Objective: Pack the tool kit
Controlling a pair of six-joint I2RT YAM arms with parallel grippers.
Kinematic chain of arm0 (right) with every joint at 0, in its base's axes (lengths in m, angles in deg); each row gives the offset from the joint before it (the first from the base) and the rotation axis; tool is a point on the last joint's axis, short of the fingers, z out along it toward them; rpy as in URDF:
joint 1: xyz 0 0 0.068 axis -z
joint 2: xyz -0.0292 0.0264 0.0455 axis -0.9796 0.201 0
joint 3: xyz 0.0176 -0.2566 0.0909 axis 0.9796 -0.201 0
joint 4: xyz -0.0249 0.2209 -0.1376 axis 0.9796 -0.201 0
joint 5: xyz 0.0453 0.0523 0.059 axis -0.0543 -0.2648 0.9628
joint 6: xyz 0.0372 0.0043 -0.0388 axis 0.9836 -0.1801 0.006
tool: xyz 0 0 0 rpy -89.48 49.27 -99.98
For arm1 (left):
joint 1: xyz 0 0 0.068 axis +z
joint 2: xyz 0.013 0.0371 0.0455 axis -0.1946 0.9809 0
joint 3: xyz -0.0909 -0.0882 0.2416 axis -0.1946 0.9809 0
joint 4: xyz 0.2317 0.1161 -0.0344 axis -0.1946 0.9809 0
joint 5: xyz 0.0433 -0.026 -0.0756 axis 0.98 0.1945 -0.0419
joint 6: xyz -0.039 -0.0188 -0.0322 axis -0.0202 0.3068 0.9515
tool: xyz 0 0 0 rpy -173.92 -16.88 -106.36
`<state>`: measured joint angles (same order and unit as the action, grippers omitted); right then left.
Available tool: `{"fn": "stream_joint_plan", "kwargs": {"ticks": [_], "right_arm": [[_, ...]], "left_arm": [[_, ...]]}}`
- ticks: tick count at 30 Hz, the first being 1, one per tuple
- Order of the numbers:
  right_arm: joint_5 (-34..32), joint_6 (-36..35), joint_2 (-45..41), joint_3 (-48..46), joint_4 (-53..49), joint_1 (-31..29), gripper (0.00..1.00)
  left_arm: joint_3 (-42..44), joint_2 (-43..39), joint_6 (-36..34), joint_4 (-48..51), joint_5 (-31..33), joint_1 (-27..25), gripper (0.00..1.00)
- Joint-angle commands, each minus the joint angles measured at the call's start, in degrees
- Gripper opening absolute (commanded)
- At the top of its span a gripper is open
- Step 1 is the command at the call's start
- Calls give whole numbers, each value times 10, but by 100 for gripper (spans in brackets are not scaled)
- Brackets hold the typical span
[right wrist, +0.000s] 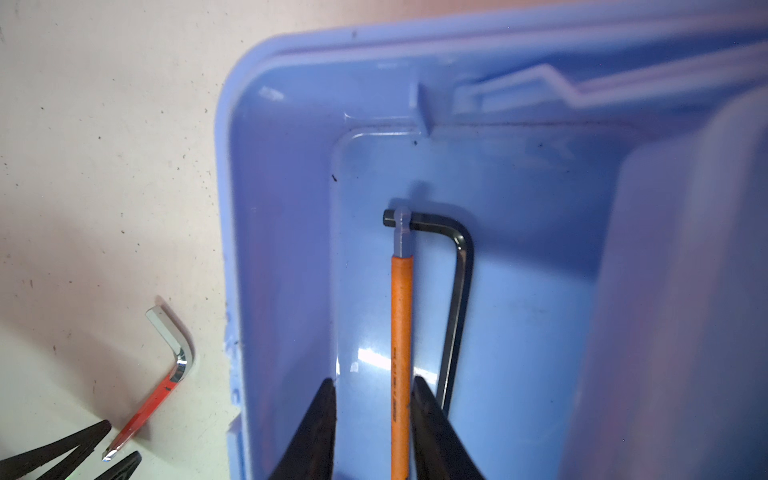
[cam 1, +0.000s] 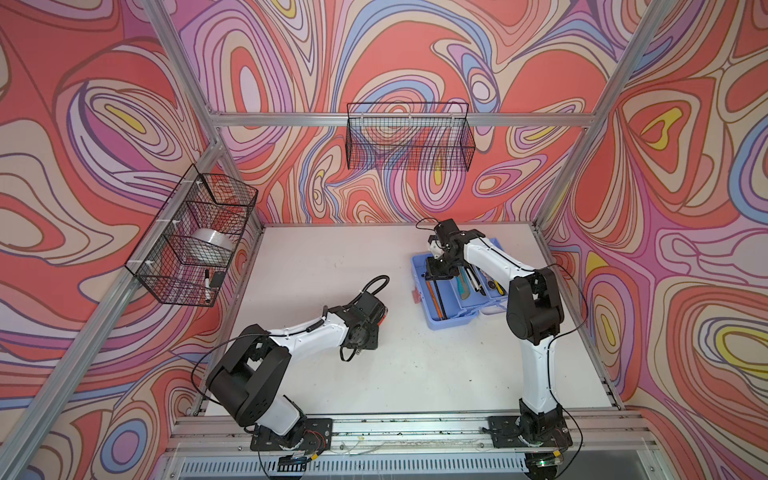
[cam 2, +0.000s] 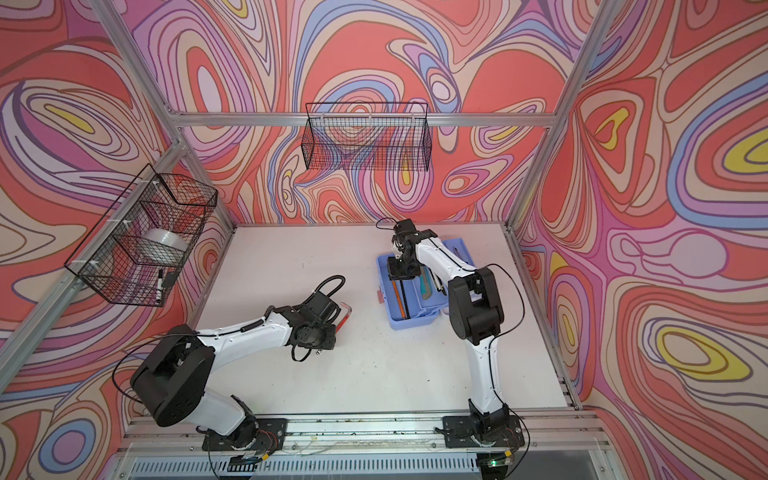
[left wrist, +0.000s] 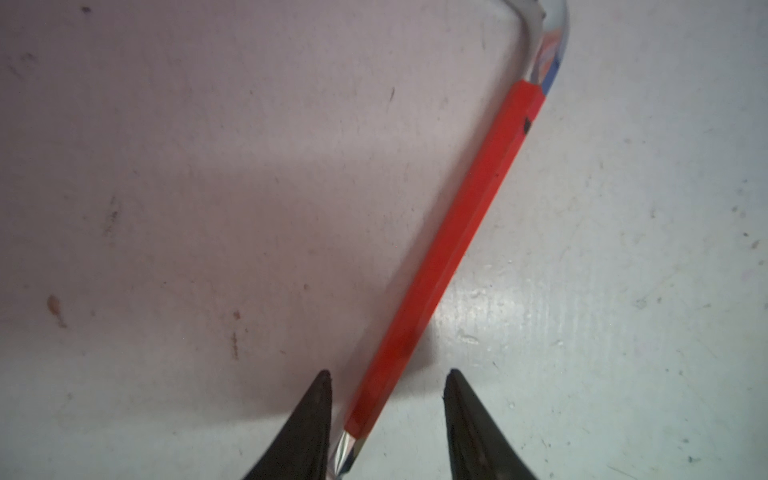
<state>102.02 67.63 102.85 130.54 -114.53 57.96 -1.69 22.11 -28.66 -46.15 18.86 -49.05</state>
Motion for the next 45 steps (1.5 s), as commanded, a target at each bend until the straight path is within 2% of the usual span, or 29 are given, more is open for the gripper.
{"fn": "stream_joint_plan", "kwargs": {"ticks": [1,5,11,16,27,33,45], "right_arm": [[-3,12,-36,-13,13,2,32],[4,26,-65,-31,33,2,32],[9,48,-106,-56,60,3,32],[10,64,-137,-82,79,2,32],[18,107,-193,-156,126,-3,31],[4,122,-208,-172,138,-27,30],[37,177,-181,-183,186,-103,31]], "left_arm": [[-14,17,-8,-5,1,2,42],[-15,29,-7,-11,-3,2,35],[-11,36,-8,-18,-10,2,15],[-7,35,-7,-22,-17,2,8],[8,23,0,-44,-35,2,0],[10,2,4,-50,-40,2,0],[10,-61,27,-82,-52,2,0]]}}
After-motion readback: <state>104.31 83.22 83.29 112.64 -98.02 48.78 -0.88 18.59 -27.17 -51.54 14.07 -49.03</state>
